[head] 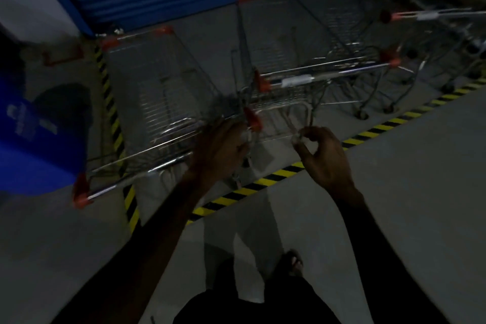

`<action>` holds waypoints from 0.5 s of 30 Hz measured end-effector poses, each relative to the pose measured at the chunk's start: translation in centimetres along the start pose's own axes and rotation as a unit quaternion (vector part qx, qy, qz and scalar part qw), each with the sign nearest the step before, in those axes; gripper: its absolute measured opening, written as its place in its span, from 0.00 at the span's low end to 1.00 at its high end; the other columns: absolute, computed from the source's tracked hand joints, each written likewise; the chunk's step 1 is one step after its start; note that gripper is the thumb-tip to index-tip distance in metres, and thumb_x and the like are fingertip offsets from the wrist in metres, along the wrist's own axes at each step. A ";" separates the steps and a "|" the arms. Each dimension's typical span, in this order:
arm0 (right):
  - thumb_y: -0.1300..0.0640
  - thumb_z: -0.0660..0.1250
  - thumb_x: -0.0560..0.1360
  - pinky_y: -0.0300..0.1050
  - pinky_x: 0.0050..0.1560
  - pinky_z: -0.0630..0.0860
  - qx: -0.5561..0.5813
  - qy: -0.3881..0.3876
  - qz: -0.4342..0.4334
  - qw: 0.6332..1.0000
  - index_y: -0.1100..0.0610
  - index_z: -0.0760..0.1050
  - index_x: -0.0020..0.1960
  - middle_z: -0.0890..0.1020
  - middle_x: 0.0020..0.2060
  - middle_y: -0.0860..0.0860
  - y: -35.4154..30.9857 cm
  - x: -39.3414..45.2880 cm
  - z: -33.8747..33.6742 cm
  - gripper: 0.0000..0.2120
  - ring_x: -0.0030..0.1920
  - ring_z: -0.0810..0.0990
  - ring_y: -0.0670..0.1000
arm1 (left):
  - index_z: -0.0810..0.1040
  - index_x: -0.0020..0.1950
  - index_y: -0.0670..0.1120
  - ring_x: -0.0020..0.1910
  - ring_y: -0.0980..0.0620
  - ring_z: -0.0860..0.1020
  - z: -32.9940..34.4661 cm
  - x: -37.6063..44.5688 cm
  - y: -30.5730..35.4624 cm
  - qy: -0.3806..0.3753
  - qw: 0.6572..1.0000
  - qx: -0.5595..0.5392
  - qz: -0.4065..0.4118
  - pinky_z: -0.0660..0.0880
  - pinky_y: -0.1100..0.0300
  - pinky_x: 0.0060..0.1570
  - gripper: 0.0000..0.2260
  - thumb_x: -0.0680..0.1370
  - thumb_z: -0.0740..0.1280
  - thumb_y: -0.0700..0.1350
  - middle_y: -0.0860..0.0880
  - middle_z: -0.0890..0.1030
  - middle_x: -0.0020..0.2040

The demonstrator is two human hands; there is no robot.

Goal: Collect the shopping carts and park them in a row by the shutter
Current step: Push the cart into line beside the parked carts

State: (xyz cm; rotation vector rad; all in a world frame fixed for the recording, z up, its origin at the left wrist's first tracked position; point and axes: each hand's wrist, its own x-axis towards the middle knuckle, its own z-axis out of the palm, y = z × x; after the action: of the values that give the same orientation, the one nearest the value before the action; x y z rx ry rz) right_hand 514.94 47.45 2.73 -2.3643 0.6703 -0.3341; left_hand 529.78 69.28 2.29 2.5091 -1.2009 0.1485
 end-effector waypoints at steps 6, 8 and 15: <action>0.42 0.69 0.81 0.53 0.57 0.78 -0.064 -0.019 0.078 0.995 0.54 0.78 0.69 0.79 0.65 0.55 9.3 -1.3 -7.9 0.21 0.63 0.80 0.58 | 0.80 0.63 0.46 0.58 0.41 0.77 5.7 4.3 12.2 -0.032 0.997 -0.028 0.067 0.76 0.45 0.52 0.17 0.80 0.70 0.55 0.47 0.80 0.58; 0.43 0.69 0.81 0.56 0.57 0.79 -0.089 -0.053 0.058 0.993 0.54 0.77 0.70 0.79 0.66 0.56 12.0 0.9 -10.4 0.23 0.63 0.80 0.60 | 0.79 0.66 0.48 0.60 0.41 0.76 7.3 6.5 14.8 -0.054 0.997 -0.024 0.057 0.75 0.44 0.55 0.19 0.81 0.67 0.58 0.48 0.79 0.61; 0.40 0.68 0.82 0.57 0.67 0.76 -0.156 -0.172 -0.004 0.973 0.52 0.73 0.75 0.74 0.71 0.57 17.2 13.5 -16.4 0.26 0.70 0.76 0.61 | 0.82 0.67 0.45 0.62 0.38 0.79 10.7 15.6 15.2 0.000 0.998 -0.057 -0.025 0.78 0.41 0.60 0.19 0.82 0.64 0.53 0.41 0.83 0.62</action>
State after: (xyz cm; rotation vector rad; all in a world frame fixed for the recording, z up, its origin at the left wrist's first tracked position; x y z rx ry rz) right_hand 513.26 20.29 4.83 -2.6316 0.5773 0.1940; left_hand 527.38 45.20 0.16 2.4383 -1.1127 0.0650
